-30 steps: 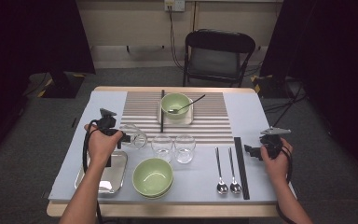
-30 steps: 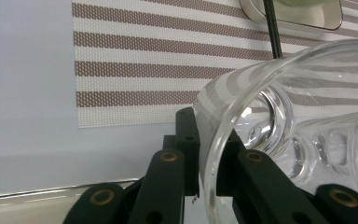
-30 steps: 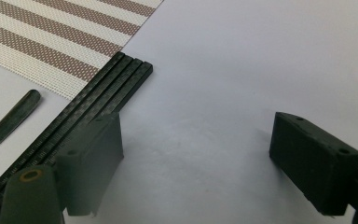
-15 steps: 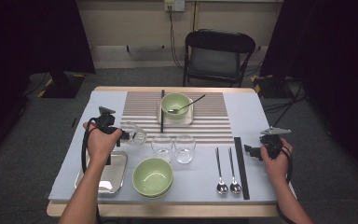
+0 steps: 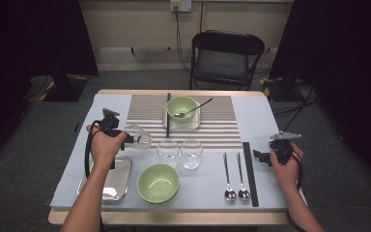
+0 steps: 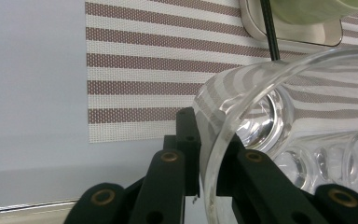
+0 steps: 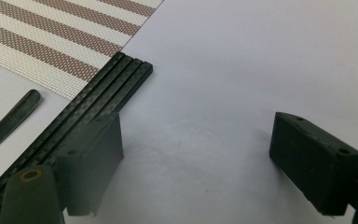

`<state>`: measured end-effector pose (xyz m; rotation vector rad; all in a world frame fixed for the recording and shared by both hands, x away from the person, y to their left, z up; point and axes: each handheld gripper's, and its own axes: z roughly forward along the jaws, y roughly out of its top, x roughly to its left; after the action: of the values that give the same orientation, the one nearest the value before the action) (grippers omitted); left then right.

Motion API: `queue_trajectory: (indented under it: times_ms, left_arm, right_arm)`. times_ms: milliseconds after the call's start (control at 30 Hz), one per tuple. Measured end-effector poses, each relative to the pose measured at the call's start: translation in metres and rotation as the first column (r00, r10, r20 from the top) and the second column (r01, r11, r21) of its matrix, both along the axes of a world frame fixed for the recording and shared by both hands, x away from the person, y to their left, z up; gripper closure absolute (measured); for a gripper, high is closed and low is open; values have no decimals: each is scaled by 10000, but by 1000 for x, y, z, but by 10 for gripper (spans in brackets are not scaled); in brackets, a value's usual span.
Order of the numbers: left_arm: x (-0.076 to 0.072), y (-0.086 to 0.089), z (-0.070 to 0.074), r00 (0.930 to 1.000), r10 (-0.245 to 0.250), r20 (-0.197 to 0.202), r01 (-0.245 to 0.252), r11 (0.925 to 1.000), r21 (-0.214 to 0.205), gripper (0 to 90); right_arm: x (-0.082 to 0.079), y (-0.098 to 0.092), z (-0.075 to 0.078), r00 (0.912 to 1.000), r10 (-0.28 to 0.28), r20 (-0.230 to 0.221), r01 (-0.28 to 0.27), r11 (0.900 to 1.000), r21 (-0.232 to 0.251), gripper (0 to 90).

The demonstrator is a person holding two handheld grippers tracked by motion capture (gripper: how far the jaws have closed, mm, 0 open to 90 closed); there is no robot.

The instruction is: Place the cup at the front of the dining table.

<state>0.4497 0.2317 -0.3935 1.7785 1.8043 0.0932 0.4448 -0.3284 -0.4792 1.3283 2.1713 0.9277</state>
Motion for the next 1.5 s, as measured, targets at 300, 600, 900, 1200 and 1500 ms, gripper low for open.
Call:
queue_trajectory:
  times_ms: [300,600,900,1200,1500]
  left_arm:
    - [2,2,0,10000,39,-30,-40,10000,-41,855]
    - [6,2,0,9999,79,-91,-79,10000,-31,855]
    - [10,1,5,9999,88,-104,-89,9999,-96,856]
    - [14,1,3,9999,51,-110,-52,9999,-93,856]
    - [16,1,6,9999,10,-125,-13,9998,-194,856]
  right_arm:
    - [0,0,0,10000,8,1,-8,10000,-5,162]
    - [0,0,0,10000,-1,-3,1,10000,1,162]
    - [0,0,0,10000,2,1,-2,10000,-2,162]
    - [0,0,0,10000,4,-5,-4,10000,2,162]
    - [0,0,0,10000,5,-9,-5,10000,5,162]
